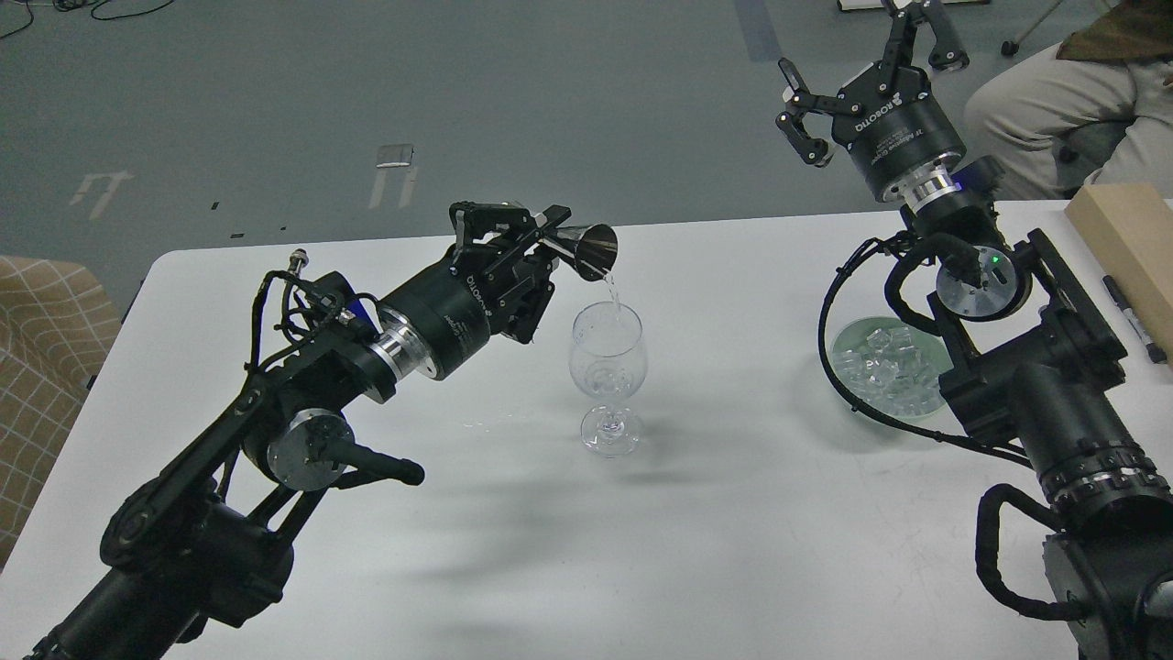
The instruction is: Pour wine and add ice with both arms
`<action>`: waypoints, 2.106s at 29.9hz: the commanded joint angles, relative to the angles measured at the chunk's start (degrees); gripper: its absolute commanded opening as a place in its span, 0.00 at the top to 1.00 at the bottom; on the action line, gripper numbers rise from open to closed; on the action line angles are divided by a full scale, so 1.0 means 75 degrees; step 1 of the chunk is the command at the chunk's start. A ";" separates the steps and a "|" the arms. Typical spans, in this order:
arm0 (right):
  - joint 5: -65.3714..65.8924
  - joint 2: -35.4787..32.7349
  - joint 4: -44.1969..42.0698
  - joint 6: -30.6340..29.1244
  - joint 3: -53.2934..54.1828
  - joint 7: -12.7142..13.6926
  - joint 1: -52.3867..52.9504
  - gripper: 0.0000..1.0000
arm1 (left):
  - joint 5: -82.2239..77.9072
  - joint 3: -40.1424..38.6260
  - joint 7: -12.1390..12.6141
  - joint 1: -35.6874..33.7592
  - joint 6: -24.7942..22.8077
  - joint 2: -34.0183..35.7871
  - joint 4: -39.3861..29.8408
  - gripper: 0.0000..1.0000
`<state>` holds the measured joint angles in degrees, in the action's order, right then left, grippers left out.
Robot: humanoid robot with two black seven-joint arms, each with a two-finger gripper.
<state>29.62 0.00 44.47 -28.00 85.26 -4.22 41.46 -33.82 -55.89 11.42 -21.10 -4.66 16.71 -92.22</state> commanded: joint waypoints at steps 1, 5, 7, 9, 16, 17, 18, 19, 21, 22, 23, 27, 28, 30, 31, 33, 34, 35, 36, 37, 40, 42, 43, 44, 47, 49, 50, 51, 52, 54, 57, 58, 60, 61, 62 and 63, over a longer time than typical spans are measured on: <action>0.0000 0.0000 0.0000 0.0000 0.0000 0.0000 -0.0008 0.00 | -0.0166 -0.0001 -0.0011 0.0000 0.0001 0.0011 0.0003 0.92; 0.0000 0.0000 0.0000 0.0000 0.0000 0.0000 -0.0008 0.00 | -0.0190 -0.0024 -0.0011 0.0000 0.0001 0.0011 -0.0008 0.92; 0.0000 0.0000 0.0000 0.0000 0.0000 0.0000 -0.0008 0.00 | -0.0224 -0.0012 -0.0023 0.0000 0.0001 0.0011 -0.0008 0.92; 0.0000 0.0000 -0.0012 0.0000 0.0000 0.0000 -0.0008 0.00 | -0.0353 -0.0024 -0.0035 0.0000 0.0001 0.0011 -0.0008 0.92; 0.0000 0.0000 -0.0012 0.0000 0.0000 0.0000 -0.0008 0.00 | -0.0541 -0.0024 -0.0082 -0.0012 0.0001 -0.0025 -0.0008 0.92; 0.0000 0.0000 -0.0012 0.0000 0.0000 0.0000 -0.0008 0.00 | -0.0553 -0.0024 -0.0082 -0.0012 0.0001 -0.0025 -0.0008 0.92; 0.0000 0.0000 -0.0012 0.0000 0.0000 0.0000 0.0003 0.00 | -0.0565 -0.0024 -0.0082 -0.0012 0.0001 -0.0025 -0.0008 0.92; 0.0000 0.0000 -0.0012 0.0000 0.0000 0.0000 0.0004 0.00 | -0.0646 -0.0024 -0.0082 -0.0012 0.0001 -0.0025 -0.0032 0.92; 0.0000 0.0000 -0.0012 0.0000 0.0000 0.0000 0.0004 0.00 | -0.0798 -0.0024 -0.0093 -0.0012 0.0001 -0.0025 -0.0055 0.92; 0.0000 0.0000 -0.0012 0.0000 0.0000 0.0000 0.0004 0.00 | -0.0834 -0.0024 -0.0093 -0.0012 0.0001 -0.0025 -0.0067 0.92; 0.0000 0.0000 -0.0012 0.0000 0.0000 0.0000 0.0004 0.00 | -0.0881 -0.0024 -0.0105 -0.0012 0.0001 -0.0025 -0.0102 0.92; 0.0000 0.0000 -0.0012 0.0000 0.0000 0.0000 0.0003 0.00 | -0.0997 -0.0024 -0.0117 -0.0012 0.0001 -0.0013 -0.0196 0.92; 0.0000 0.0000 -0.0012 0.0000 0.0000 0.0000 0.0004 0.00 | -0.1079 -0.0036 -0.0129 -0.0012 0.0001 -0.0013 -0.0208 0.92; 0.0000 0.0000 -0.0012 0.0000 0.0000 0.0000 0.0004 0.00 | -0.1314 -0.0036 -0.0187 0.0000 0.0001 -0.0013 -0.0254 0.92; 0.0000 0.0000 -0.0012 0.0000 0.0000 0.0000 0.0004 0.00 | -0.1315 -0.0036 -0.0187 0.0000 0.0001 -0.0013 -0.0255 0.92; 0.0000 0.0000 -0.0012 0.0000 0.0000 0.0000 0.0004 0.00 | -0.1326 -0.0036 -0.0199 0.0000 0.0001 -0.0001 -0.0325 0.92; 0.0000 0.0000 -0.0012 0.0000 0.0000 0.0000 -0.0008 0.00 | -0.1338 -0.0036 -0.0199 0.0000 0.0001 -0.0001 -0.0337 0.92; 0.0000 0.0000 0.0000 0.0000 0.0000 0.0000 -0.0008 0.00 | -0.1408 -0.0036 -0.0199 0.0000 0.0001 -0.0001 -0.0348 0.92; 0.0000 0.0000 0.0000 0.0000 0.0000 0.0000 -0.0008 0.00 | -0.1524 -0.0036 -0.0211 0.0000 0.0001 0.0010 -0.0360 0.92; 0.0000 0.0000 0.0000 0.0000 0.0000 0.0000 -0.0008 0.00 | -0.1526 -0.0036 -0.0211 0.0000 0.0001 0.0011 -0.0360 0.92; -0.0012 0.0000 0.0012 0.0000 0.0000 0.0000 -0.0008 0.00 | -0.1690 -0.0036 -0.0281 0.0012 0.0001 0.0011 -0.0395 0.92; -0.0012 0.0000 0.0012 0.0000 0.0000 0.0000 -0.0008 0.00 | -0.1701 -0.0036 -0.0281 0.0012 0.0001 0.0034 -0.0419 0.92; -0.0012 0.0000 0.0012 0.0000 0.0000 0.0000 -0.0008 0.00 | -0.1713 -0.0036 -0.0293 0.0012 0.0001 0.0034 -0.0419 0.92; -0.0012 0.0000 0.0012 0.0000 0.0000 0.0000 -0.0008 0.00 | -0.1725 -0.0036 -0.0293 0.0012 0.0001 0.0034 -0.0419 0.92; -0.0012 0.0000 0.0012 0.0000 0.0000 0.0000 -0.0008 0.00 | -0.1993 -0.0036 -0.0339 0.0012 0.0001 0.0011 -0.0419 0.92; -0.0012 0.0000 0.0012 0.0000 0.0000 0.0000 -0.0008 0.00 | -0.2088 -0.0036 -0.0410 0.0012 0.0001 0.0011 -0.0430 0.92; -0.0012 0.0000 0.0000 0.0000 0.0000 0.0000 -0.0008 0.00 | -0.2088 -0.0036 -0.0410 0.0012 -0.0011 0.0034 -0.0430 0.92; -0.0012 0.0000 0.0000 0.0000 0.0000 0.0000 -0.0008 0.00 | -0.2088 -0.0036 -0.0410 0.0012 0.0001 0.0011 -0.0442 0.92; -0.0012 0.0000 0.0000 0.0000 0.0000 0.0000 -0.0008 0.00 | -0.2088 -0.0036 -0.0410 0.0012 -0.0011 0.0011 -0.0442 0.92; -0.0012 0.0000 0.0000 0.0000 0.0000 0.0000 -0.0008 0.00 | -0.2111 -0.0036 -0.0422 0.0012 -0.0011 0.0011 -0.0442 0.92; -0.0012 0.0000 0.0000 0.0000 0.0000 0.0000 0.0004 0.00 | -0.2240 -0.0036 -0.0422 0.0012 -0.0011 -0.0013 -0.0454 0.92; -0.0012 0.0000 0.0000 0.0000 0.0000 0.0000 0.0004 0.00 | -0.2298 -0.0036 -0.0422 0.0012 -0.0011 -0.0024 -0.0489 0.92; 0.0000 0.0000 -0.0012 0.0000 0.0000 0.0000 0.0004 0.00 | -0.2322 -0.0024 -0.0422 0.0012 -0.0011 -0.0025 -0.0582 0.92; -0.0012 0.0000 -0.0012 0.0000 0.0000 0.0000 0.0004 0.00 | -0.2322 -0.0024 -0.0422 0.0012 0.0001 -0.0048 -0.0606 0.92; -0.0012 0.0000 -0.0012 0.0000 0.0000 0.0000 0.0004 0.00 | -0.2334 -0.0024 -0.0422 0.0012 -0.0011 -0.0048 -0.0606 0.92; -0.0012 0.0000 -0.0012 0.0000 0.0000 0.0000 0.0004 0.00 | -0.2369 -0.0024 -0.0422 0.0012 -0.0011 -0.0048 -0.0606 0.92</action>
<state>29.53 0.00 44.40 -28.00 85.25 -4.22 41.44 -51.18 -56.15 8.26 -21.00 -4.74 16.44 -96.55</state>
